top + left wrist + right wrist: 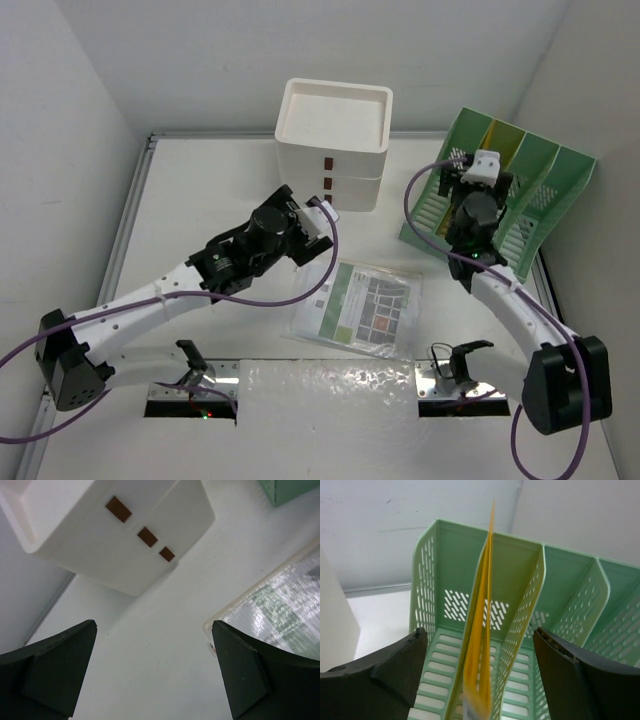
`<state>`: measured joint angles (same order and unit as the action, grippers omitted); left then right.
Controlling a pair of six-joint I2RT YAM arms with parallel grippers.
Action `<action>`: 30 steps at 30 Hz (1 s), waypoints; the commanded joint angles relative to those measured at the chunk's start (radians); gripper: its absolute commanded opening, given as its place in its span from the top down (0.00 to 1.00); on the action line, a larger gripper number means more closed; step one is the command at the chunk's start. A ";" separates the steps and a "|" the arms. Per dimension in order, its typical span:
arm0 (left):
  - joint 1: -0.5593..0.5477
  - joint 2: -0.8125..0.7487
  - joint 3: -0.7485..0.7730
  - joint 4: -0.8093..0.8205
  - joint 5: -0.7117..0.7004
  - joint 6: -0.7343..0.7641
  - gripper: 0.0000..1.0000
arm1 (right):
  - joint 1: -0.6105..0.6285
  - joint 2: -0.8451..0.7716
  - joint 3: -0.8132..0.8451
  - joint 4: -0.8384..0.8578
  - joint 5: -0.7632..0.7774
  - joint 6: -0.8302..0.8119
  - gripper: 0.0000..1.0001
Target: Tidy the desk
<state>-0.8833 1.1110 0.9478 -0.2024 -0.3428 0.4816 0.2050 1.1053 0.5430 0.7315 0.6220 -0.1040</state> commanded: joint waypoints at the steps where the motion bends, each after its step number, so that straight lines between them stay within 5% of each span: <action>1: 0.033 0.053 0.026 -0.072 0.098 -0.015 0.01 | -0.004 -0.059 0.214 -0.459 -0.013 0.188 0.15; 2: 0.053 0.070 0.032 -0.089 0.135 -0.021 0.01 | -0.004 -0.062 0.315 -0.670 -0.022 0.214 0.13; 5: 0.151 0.151 0.052 -0.138 0.297 -0.024 0.00 | -0.006 -0.074 0.438 -0.950 -0.091 0.265 0.10; 9: 0.286 0.316 0.109 -0.193 0.555 -0.044 0.00 | -0.006 -0.172 0.413 -1.056 -0.227 0.289 0.09; 18: 0.397 0.639 0.229 -0.220 0.807 -0.165 0.01 | -0.003 -0.302 0.308 -1.069 -0.275 0.317 0.09; 30: 0.379 0.854 0.249 -0.181 0.806 -0.219 0.14 | -0.003 -0.312 0.262 -1.063 -0.315 0.316 0.09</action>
<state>-0.4904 1.8935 1.1721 -0.4007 0.4480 0.2855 0.2050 0.8051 0.8112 -0.3565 0.3271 0.2031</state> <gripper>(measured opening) 0.878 0.907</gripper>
